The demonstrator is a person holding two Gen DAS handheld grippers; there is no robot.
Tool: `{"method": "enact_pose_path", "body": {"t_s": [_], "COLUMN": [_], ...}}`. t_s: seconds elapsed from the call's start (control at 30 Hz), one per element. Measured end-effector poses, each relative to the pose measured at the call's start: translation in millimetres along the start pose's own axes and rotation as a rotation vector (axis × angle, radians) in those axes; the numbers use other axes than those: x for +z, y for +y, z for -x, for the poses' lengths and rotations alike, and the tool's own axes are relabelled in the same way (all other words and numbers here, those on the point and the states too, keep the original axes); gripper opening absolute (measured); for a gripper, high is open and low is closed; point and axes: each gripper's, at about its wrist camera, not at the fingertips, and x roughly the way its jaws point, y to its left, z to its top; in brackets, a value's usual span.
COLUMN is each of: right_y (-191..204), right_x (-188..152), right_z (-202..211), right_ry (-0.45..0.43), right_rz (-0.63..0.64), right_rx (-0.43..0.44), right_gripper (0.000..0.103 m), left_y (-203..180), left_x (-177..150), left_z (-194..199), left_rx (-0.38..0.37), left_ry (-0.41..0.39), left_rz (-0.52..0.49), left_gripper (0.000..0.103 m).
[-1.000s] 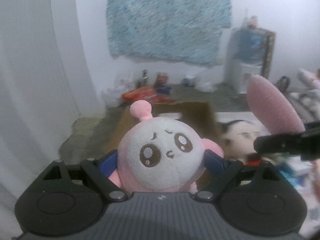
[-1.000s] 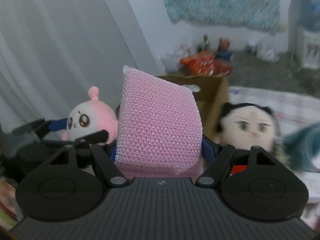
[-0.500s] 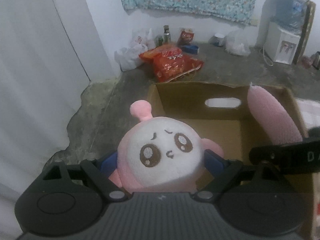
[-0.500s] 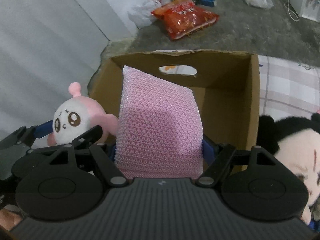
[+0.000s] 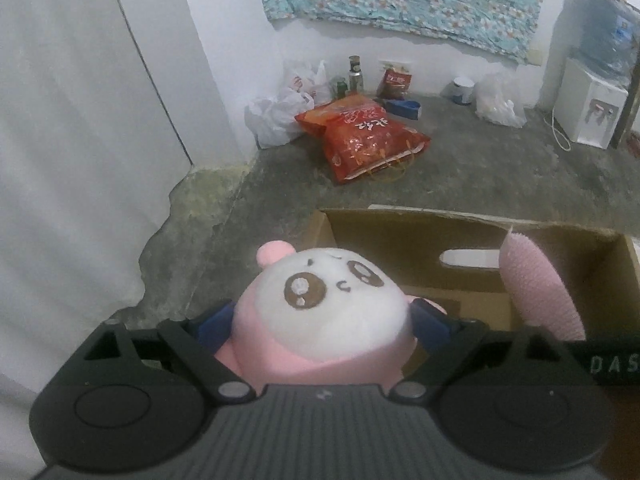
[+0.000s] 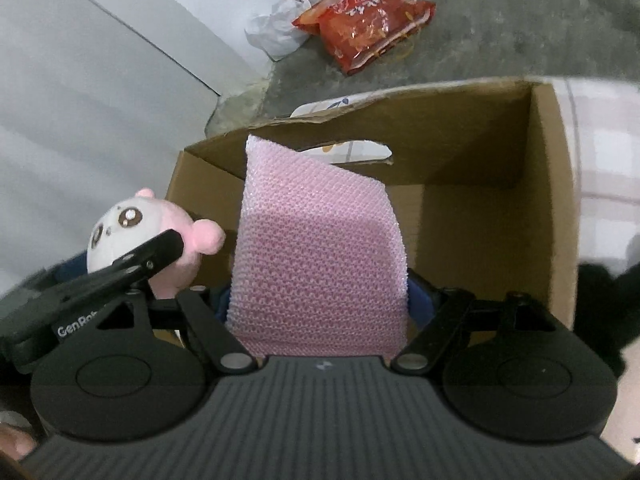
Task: Organize soft objects
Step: 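Carry the plush and sponge into the cardboard box and open both tools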
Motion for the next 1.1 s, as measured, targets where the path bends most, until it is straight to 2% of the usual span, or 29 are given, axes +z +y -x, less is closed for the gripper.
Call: {"method": "enact_pose_path", "body": {"t_s": [0.27, 0.37, 0.67, 0.87, 0.97, 1.03, 1.1], "right_y": [-7.9, -9.1, -7.4, -6.1, -2.5, 0.8, 6.2], "right_x": [-0.6, -1.5, -0.5, -0.5, -1.9, -4.4, -7.1], "right_z": [-2.1, 0.5, 19.6, 31.4, 41.3, 48.4, 52.4], "right_ry": [-0.015, -0.022, -0.129, -0.168, -0.155, -0.135, -0.103], "right_rz": [-0.043, -0.06, -0.075, -0.061, -0.025, 0.01, 0.062], "right_rx": [0.071, 0.084, 0.157, 0.154, 0.13, 0.109, 0.068], "right_gripper": [0.092, 0.093, 0.095, 0.095, 0.09, 0.077, 0.069], "left_y": [12.9, 17.7, 2.3, -8.9, -10.4, -7.9, -1.7], "left_x": [3.1, 2.0, -11.2, -13.3, -14.5, -16.0, -19.4], "left_z": [-6.9, -7.8, -6.0, -3.8, 2.4, 10.0, 22.7], "left_rx": [-0.049, -0.068, -0.051, -0.035, -0.026, -0.024, -0.023], "left_ry": [0.014, 0.022, 0.006, -0.02, -0.04, -0.056, -0.069], "left_rz": [0.092, 0.113, 0.032, -0.008, -0.015, -0.01, -0.001], "left_gripper": [0.096, 0.098, 0.098, 0.098, 0.098, 0.098, 0.098]}}
